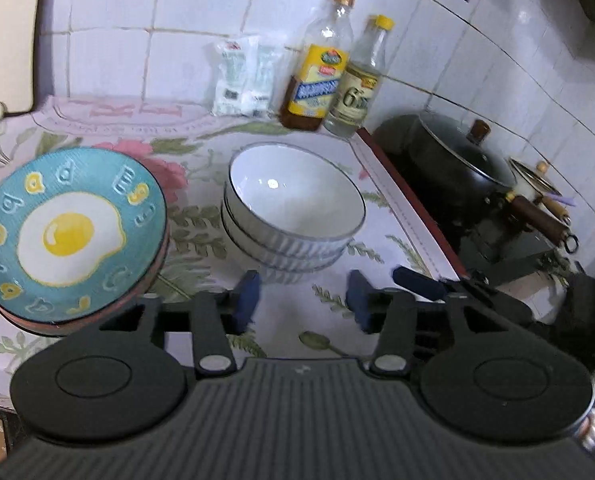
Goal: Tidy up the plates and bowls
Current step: 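Close both grippers on the rim of the three-bowl stack, then lift the bowl stack and carry it over the teal egg plate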
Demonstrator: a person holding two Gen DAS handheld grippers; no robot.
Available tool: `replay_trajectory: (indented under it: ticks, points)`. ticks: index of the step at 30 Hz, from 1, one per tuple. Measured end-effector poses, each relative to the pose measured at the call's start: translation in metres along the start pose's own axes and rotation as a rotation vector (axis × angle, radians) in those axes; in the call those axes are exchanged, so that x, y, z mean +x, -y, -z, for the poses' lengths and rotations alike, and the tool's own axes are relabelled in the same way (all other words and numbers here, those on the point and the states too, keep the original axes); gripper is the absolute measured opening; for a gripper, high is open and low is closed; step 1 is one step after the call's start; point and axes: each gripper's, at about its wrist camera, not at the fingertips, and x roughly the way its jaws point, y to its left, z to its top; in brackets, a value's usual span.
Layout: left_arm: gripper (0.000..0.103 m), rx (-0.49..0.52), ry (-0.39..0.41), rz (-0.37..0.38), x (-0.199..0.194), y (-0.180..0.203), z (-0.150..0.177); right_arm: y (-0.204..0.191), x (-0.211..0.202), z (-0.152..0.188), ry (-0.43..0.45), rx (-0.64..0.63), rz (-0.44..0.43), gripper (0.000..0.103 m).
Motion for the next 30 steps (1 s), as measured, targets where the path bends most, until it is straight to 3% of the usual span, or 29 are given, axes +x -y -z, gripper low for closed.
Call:
replay_trajectory:
  ticks: [10, 15, 17, 18, 20, 24, 30]
  points:
    - [0.064, -0.071, 0.000, 0.019, 0.017, -0.020, -0.006, -0.006, 0.034, 0.013, -0.031, -0.029, -0.057, 0.068]
    - [0.067, -0.229, 0.025, 0.056, 0.033, -0.040, -0.027, -0.011, 0.050, 0.015, -0.009, -0.032, -0.074, 0.071]
    - [0.067, -0.241, 0.008, 0.056, 0.040, -0.043, -0.032, -0.014, 0.057, 0.015, 0.000, -0.042, -0.074, 0.078]
    - [0.067, -0.246, -0.002, 0.052, 0.044, -0.045, -0.034, -0.016, 0.060, 0.014, 0.007, -0.049, -0.073, 0.089]
    - [0.067, -0.275, -0.044, 0.047, 0.057, -0.050, -0.036, -0.018, 0.066, 0.014, 0.015, -0.060, -0.072, 0.101]
    - [0.066, -0.318, -0.165, 0.049, 0.085, -0.057, -0.040, -0.017, 0.078, 0.012, 0.001, -0.058, -0.058, 0.101]
    - [0.062, -0.303, -0.178, 0.007, 0.100, -0.054, -0.047, -0.015, 0.084, 0.008, 0.027, -0.036, -0.093, 0.101]
